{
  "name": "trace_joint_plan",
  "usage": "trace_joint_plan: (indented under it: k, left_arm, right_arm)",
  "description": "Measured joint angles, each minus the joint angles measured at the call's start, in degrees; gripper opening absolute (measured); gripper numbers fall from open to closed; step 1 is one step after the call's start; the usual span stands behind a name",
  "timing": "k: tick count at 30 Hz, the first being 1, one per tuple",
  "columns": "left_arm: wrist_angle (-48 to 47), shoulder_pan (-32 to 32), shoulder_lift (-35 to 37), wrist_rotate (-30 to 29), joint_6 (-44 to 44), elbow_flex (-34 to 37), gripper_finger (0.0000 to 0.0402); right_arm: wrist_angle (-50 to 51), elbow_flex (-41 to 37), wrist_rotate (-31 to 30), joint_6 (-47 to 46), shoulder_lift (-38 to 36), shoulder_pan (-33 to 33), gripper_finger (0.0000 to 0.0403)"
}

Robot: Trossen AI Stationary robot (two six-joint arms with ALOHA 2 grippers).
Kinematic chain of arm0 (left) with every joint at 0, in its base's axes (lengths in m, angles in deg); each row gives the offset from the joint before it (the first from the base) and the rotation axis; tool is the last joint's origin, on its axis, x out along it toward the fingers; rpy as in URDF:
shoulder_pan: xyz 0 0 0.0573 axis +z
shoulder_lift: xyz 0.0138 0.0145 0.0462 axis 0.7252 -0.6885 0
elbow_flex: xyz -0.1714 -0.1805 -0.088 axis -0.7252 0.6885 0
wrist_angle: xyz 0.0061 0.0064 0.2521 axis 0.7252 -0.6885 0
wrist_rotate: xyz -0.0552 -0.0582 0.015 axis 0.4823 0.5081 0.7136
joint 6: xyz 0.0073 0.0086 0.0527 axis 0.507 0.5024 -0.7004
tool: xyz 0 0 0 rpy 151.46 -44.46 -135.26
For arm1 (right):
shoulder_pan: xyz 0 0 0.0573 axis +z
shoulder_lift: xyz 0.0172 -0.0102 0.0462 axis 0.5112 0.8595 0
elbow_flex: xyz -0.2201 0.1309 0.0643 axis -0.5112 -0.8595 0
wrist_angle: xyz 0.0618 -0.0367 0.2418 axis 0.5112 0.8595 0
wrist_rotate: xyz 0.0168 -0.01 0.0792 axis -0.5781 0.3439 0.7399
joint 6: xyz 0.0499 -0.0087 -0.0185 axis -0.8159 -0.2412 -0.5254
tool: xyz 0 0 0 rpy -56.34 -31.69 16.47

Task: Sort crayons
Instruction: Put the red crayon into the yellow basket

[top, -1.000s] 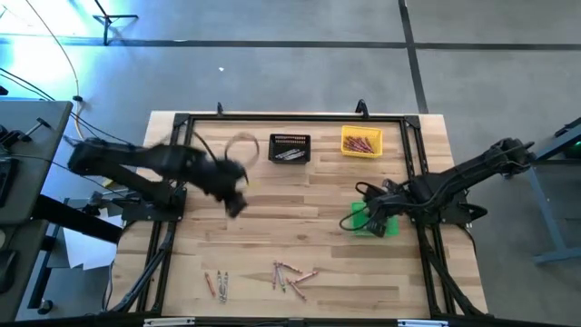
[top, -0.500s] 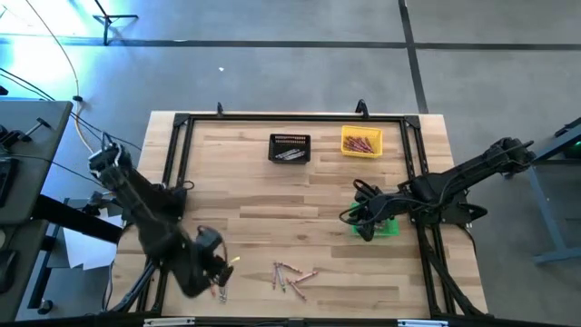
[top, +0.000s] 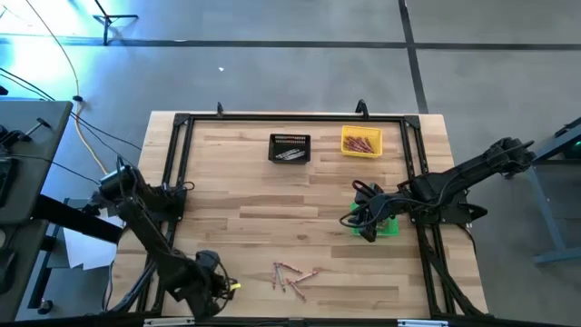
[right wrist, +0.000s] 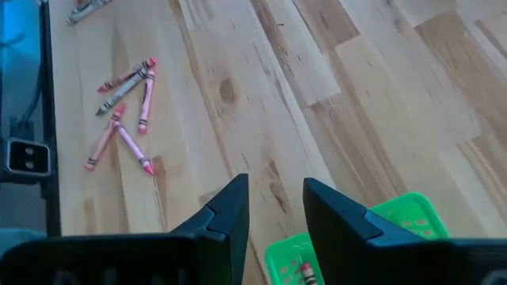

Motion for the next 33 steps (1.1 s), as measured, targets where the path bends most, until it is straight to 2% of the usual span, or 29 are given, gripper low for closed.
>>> trace_joint_plan:
  k: [11, 17, 33]
  left_arm:
    - [-3.3, 1.4, -1.9, 10.3, 2.3, 0.0, 0.0081]
    - [-5.6, 1.4, -2.4, 10.5, 2.5, 0.0, 0.0081]
    - [-3.2, 2.0, -7.0, 10.9, 3.2, 0.7, 0.0081]
  right_arm:
    - [3.7, 0.0, 0.0, 5.3, 0.0, -0.1, 0.0107]
    - [4.6, 0.0, 0.0, 6.9, 0.0, -1.0, 0.0107]
    - [5.1, 0.0, 3.1, 9.4, 0.0, -6.7, 0.0107]
